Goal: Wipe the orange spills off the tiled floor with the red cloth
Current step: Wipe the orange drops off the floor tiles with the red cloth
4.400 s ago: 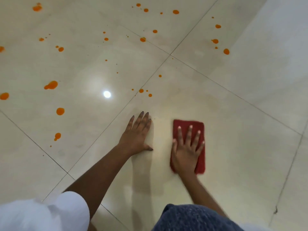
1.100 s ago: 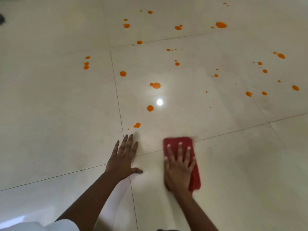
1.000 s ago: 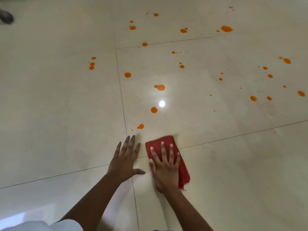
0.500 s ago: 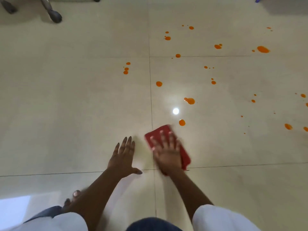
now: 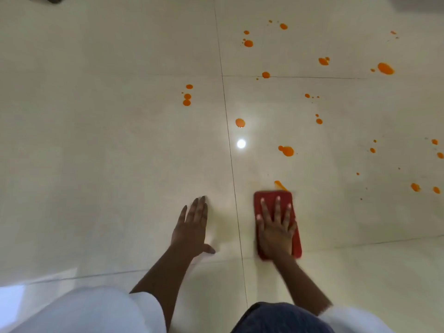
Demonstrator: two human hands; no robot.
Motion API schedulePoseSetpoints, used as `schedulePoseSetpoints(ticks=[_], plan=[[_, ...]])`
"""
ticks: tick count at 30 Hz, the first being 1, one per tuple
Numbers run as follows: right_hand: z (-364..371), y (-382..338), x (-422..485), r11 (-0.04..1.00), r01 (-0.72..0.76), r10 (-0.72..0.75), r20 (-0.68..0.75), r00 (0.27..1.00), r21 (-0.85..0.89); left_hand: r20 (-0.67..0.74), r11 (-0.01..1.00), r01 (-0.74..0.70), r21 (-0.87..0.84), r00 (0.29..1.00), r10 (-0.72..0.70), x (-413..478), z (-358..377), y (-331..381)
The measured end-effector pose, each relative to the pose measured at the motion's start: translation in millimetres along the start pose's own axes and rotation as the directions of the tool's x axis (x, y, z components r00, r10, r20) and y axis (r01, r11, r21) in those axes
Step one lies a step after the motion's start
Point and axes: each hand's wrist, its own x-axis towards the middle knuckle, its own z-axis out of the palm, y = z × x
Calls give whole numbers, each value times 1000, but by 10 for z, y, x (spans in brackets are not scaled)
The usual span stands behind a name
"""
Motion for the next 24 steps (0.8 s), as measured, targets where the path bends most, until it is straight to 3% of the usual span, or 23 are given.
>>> schedulePoseSetpoints(ticks=[3,6,9,11,12,15,17,18,19,21,24], plan=[[153,-361,-335,985,168,-168,-5,986,26,-42,997,-57,-45,998,55,210,-83,30],[29,-529,316,917,392,-397,-62,916,-80,-63,992,-106,-69,993,102,466,-110,146],[-237,-46,855,997,76,-75,-111,991,7,-81,989,-143,-49,987,138,582,-151,204],[-179,228,698,985,-117,137,-160,978,129,-61,983,-161,-85,986,156,621,-171,260],[-100,230,495,980,-144,168,-184,968,139,-63,983,-161,-92,986,156,626,-156,305],[189,-106,-7,995,60,-45,-194,980,75,-64,985,-150,-91,987,144,636,-110,371],[105,-291,290,957,290,-287,-181,941,-10,-59,986,-140,-91,989,135,648,-89,355],[-21,-274,592,944,327,-328,-165,930,-37,-53,987,-134,-83,990,130,662,-86,360],[-128,-184,861,956,286,-293,-158,943,-63,-47,989,-132,-71,991,129,667,-86,358],[-304,158,1170,998,64,-64,-188,980,-9,-42,989,-127,-72,991,124,675,-88,349],[-178,474,836,948,-239,289,-252,923,212,-19,988,-112,-107,994,110,682,-107,394]])
